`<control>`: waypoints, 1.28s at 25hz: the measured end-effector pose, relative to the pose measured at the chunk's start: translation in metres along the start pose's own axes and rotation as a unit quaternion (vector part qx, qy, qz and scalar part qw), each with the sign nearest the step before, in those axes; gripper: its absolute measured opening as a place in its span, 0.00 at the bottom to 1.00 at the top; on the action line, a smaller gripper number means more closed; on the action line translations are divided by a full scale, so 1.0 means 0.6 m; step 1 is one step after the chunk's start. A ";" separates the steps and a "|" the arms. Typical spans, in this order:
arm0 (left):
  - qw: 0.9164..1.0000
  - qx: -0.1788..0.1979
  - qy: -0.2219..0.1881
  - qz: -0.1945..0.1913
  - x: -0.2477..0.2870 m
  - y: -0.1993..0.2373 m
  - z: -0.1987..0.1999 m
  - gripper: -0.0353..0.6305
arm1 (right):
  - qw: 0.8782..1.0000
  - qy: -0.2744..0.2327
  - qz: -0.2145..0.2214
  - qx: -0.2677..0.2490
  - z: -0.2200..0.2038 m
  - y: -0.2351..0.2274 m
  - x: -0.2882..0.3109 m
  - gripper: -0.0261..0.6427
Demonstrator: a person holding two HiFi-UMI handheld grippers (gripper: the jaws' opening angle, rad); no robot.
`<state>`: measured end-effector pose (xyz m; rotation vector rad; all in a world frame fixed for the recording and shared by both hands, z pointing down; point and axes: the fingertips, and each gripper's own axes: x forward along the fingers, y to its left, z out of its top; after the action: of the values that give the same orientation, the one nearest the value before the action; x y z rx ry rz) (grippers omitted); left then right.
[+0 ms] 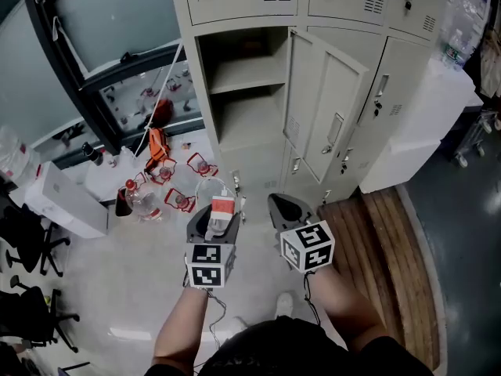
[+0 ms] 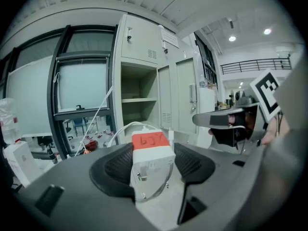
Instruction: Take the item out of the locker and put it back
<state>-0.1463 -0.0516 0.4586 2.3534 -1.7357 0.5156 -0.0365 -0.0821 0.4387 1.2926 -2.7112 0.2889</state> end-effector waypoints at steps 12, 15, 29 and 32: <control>1.000 0.000 -0.014 0.028 0.099 -0.056 0.062 0.46 | 0.999 -0.003 0.039 -0.018 0.022 -0.097 0.016 0.03; 0.999 0.000 -0.015 0.035 0.118 -0.065 0.074 0.46 | 0.999 -0.006 0.047 -0.018 0.027 -0.115 0.017 0.03; 0.999 0.025 -0.017 0.037 0.215 -0.051 0.135 0.46 | 0.999 -0.012 0.048 -0.011 0.041 -0.162 0.050 0.03; 0.999 0.030 -0.019 0.030 0.244 -0.040 0.144 0.46 | 0.999 -0.011 0.040 -0.011 0.043 -0.173 0.069 0.03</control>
<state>-0.0704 -0.2039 0.4346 2.3716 -1.8364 0.5431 0.0179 -0.1832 0.4341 1.1898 -2.7822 0.2545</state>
